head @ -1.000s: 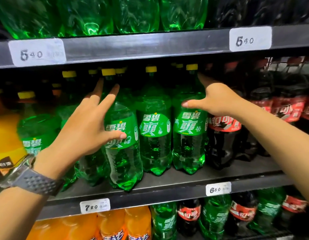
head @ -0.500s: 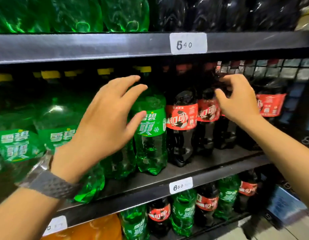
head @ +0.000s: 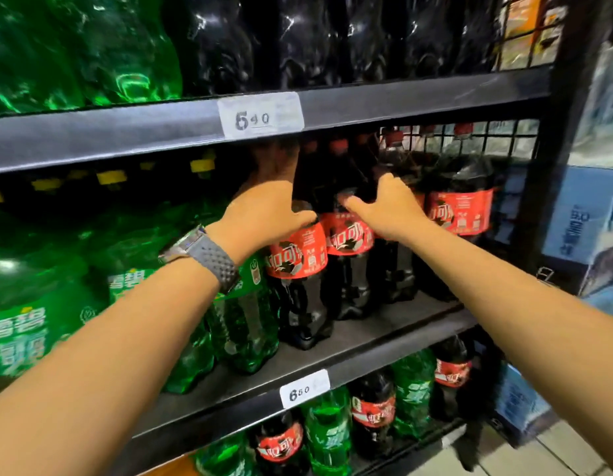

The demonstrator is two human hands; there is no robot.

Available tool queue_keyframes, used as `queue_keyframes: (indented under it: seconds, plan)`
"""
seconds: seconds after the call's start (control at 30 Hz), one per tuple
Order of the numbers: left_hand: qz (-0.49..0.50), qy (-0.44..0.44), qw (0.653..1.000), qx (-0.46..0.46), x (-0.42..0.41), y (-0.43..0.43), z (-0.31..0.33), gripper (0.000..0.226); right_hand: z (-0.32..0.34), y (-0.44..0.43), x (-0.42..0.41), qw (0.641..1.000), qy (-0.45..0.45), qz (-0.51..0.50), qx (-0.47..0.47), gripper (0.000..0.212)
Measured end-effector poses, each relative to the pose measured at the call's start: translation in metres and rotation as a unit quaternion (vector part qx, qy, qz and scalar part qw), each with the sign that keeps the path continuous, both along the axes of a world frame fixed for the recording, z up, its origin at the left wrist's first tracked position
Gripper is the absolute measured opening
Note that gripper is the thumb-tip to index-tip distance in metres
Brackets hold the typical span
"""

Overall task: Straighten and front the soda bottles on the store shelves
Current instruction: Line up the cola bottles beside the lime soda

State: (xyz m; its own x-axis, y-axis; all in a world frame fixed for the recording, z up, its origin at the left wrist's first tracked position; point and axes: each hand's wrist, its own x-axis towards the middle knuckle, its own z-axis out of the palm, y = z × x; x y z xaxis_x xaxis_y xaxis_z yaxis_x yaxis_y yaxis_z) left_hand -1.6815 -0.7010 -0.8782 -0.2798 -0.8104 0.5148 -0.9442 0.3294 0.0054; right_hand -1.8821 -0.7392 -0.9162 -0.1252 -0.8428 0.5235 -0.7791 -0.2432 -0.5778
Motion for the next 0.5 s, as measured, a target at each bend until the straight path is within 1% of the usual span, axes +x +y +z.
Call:
queue_keyframes:
  seconds: [0.07, 0.1, 0.17, 0.23, 0.3, 0.33, 0.43, 0.5]
  plan:
    - [0.020, 0.008, 1.000, 0.020, 0.001, -0.006, -0.002, 0.101, 0.007, -0.008, 0.010, 1.000, -0.027, -0.013, 0.005, 0.079]
    - [0.026, 0.017, 0.999, 0.018, 0.003, -0.007, -0.002, 0.104, 0.008, -0.011, 0.014, 0.999, -0.024, -0.023, 0.016, 0.086]
    - [0.024, 0.030, 0.999, -0.012, 0.005, -0.008, -0.005, 0.104, 0.008, -0.017, 0.020, 0.998, 0.017, -0.045, 0.030, 0.095]
    - [0.021, 0.035, 0.998, -0.053, 0.006, -0.009, -0.009, 0.102, 0.007, -0.021, 0.021, 0.998, 0.024, -0.046, 0.021, 0.097]
    - [0.020, 0.043, 0.996, -0.075, 0.003, -0.009, -0.012, 0.101, 0.006, -0.024, 0.017, 1.000, -0.003, -0.027, 0.008, 0.092]
    - [0.020, 0.045, 0.995, -0.083, 0.002, -0.009, -0.013, 0.100, 0.005, -0.026, 0.014, 1.000, -0.010, -0.014, 0.002, 0.086]
    - [0.030, 0.041, 0.993, -0.109, -0.001, -0.010, -0.016, 0.097, 0.006, -0.029, 0.008, 1.000, 0.000, 0.013, -0.009, 0.067]
    - [0.027, 0.045, 0.991, -0.125, -0.001, -0.011, -0.019, 0.095, 0.007, -0.030, 0.005, 1.000, -0.002, 0.016, 0.005, 0.059]
